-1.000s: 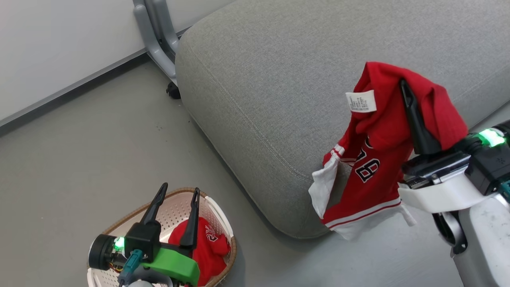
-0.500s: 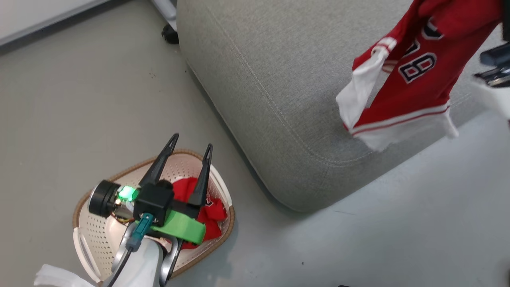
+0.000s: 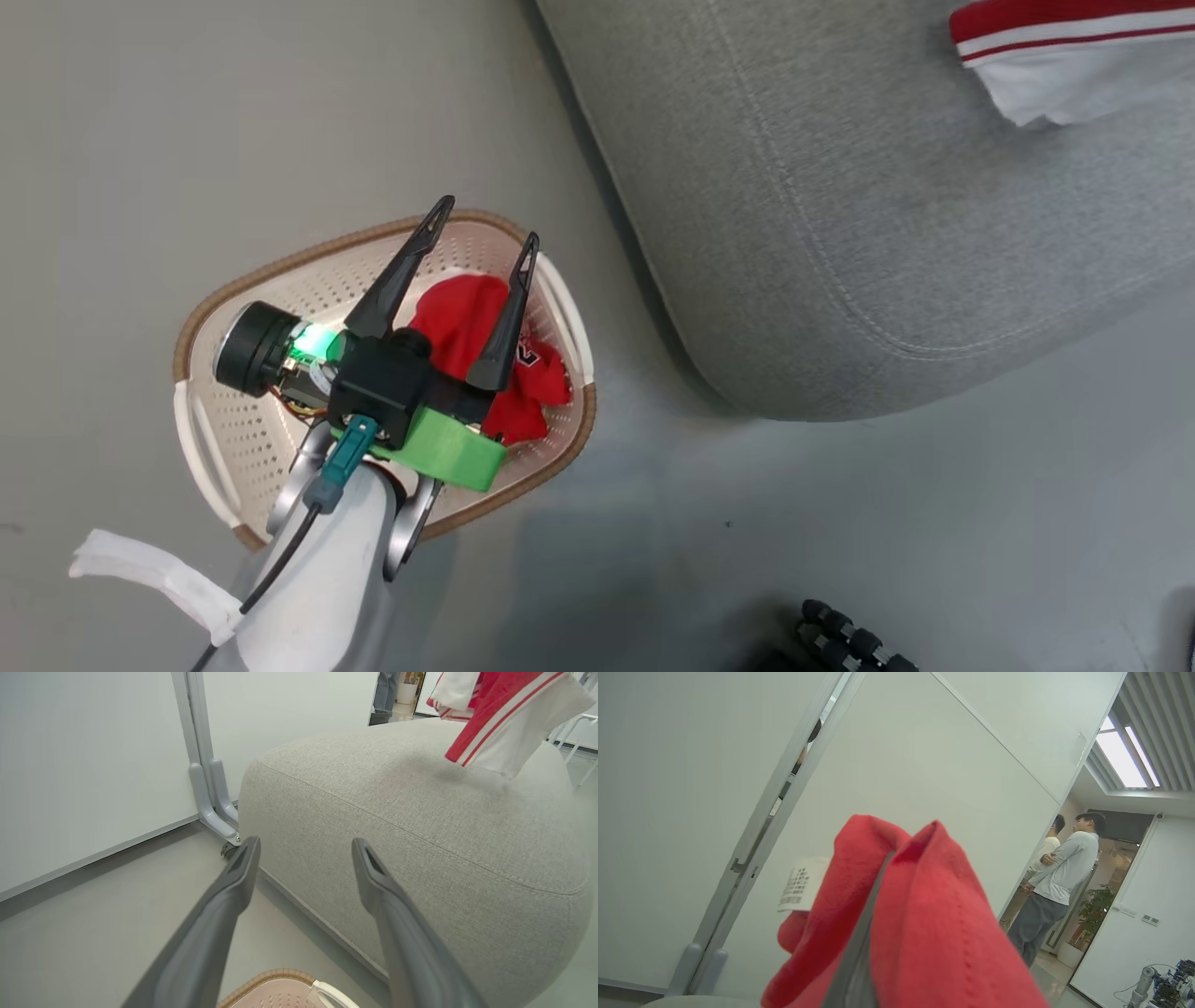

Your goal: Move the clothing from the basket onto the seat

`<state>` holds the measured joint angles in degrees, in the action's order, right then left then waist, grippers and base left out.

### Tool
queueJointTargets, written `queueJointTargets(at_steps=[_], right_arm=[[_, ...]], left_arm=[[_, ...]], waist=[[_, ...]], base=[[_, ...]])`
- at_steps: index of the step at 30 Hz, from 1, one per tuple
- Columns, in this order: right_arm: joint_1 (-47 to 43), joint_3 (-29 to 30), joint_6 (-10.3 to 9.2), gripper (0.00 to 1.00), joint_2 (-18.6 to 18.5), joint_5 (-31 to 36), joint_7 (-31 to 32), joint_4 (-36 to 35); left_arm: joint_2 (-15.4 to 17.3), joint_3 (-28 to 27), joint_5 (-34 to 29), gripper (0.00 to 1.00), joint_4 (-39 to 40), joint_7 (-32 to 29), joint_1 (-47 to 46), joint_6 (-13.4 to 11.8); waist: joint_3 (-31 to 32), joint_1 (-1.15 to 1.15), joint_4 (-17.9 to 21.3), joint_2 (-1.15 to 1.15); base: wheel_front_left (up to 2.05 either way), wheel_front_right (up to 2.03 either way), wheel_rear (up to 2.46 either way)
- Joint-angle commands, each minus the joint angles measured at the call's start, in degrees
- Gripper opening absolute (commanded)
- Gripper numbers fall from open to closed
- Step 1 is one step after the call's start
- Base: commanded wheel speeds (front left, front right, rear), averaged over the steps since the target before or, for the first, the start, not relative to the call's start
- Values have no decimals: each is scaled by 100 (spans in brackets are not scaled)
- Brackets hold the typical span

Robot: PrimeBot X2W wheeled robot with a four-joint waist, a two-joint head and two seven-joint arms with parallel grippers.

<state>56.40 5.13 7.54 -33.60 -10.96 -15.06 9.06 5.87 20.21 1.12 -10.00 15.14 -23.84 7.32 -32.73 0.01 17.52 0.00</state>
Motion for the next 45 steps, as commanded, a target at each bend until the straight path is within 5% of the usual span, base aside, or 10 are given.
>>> queueJointTargets(at_steps=[1, 10, 23, 24, 25, 34, 45], right_arm=[[160, 1, -10, 0, -59, 0, -18, 140], [253, -117, -10, 0, 159, -127, -18, 1148], [-373, -1051, -10, 0, 664, -762, -18, 2873], [-319, -1207, -10, 36, 652, -874, -18, 3034], [-296, -1329, -10, 100, 642, -984, -18, 3154], [-444, -2168, -10, 100, 390, -1595, -18, 3397], [-1152, -2224, -10, 100, 120, -1661, -18, 2960]], left_arm=[[2, -13, 62, 100, 16, 1, -169, 19], [10, 80, 8, 100, 60, 1, -315, 17], [-20, 107, -52, 100, -122, 1, -139, 14], [-27, 105, -45, 100, -141, 1, -120, 13], [-28, 99, -39, 100, -158, 1, -109, 13], [-92, -1, 74, 100, -255, 1, 134, -5], [-231, -167, 163, 100, -216, 1, 710, -75]], waist=[[-606, -1, -617, 0], [-891, -1, -1002, 0], [-542, -1, -875, 0], [-479, -1, -854, 0], [-435, -1, -840, 0], [234, -1, -687, 0], [1535, -1, -572, 0]], base=[[0, 0, 0], [0, 0, 0], [0, 0, 0], [0, 0, 0], [0, 0, 0], [0, 0, 0], [0, 0, 0]])
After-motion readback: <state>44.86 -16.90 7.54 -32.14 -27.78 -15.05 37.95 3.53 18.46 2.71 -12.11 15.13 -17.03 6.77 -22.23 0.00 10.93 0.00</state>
